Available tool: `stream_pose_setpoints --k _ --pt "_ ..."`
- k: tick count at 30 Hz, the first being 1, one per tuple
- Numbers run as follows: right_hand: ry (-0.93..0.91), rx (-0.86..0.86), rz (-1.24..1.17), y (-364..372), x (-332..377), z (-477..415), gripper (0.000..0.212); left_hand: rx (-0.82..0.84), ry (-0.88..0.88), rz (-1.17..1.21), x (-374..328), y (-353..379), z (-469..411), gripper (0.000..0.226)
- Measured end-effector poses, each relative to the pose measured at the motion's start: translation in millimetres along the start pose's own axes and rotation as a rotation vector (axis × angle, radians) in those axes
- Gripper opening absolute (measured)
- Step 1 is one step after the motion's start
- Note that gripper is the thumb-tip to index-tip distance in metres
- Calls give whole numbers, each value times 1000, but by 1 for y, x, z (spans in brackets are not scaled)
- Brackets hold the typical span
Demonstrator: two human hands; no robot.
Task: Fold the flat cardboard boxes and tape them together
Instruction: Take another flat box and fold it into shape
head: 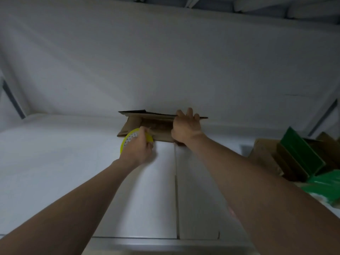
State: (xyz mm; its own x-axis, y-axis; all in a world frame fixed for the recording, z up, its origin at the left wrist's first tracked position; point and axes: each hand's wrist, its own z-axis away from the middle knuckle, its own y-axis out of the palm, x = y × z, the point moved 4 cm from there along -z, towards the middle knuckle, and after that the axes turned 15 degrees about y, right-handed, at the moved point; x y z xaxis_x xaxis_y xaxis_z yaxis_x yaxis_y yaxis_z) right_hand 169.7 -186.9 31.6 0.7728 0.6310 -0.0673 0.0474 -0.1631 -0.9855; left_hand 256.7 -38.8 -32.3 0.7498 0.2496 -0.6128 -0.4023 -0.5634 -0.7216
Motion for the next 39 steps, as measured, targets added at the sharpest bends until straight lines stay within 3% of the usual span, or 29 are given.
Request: stream_pose_setpoints --k 6,11,16,18,22,27,30,36,39 --pt "40 -64 -87 -105 -31 40 34 -95 -89 175 -43 -26 15 25" --pt "27 52 -225 -127 -46 79 11 -198 -191 333 -87 -46 43 37" --pt "10 250 -450 -115 -54 121 19 -305 -173 381 -77 -47 55 94" --pt "7 339 -502 -102 -50 142 22 -295 -182 412 -84 -45 69 105" --pt "24 451 -622 -80 -45 183 21 -197 -260 417 -121 -47 111 90" --pt "36 537 -773 -65 -46 216 24 -199 -397 377 -137 -47 140 62" --pt "3 529 -825 -67 -44 222 20 -168 -464 322 -127 -47 144 87" --pt "37 558 -892 -60 -38 223 8 -136 -455 347 -120 -60 147 85" --pt "88 598 -912 -53 -39 220 36 -135 -465 397 -112 -61 152 87"
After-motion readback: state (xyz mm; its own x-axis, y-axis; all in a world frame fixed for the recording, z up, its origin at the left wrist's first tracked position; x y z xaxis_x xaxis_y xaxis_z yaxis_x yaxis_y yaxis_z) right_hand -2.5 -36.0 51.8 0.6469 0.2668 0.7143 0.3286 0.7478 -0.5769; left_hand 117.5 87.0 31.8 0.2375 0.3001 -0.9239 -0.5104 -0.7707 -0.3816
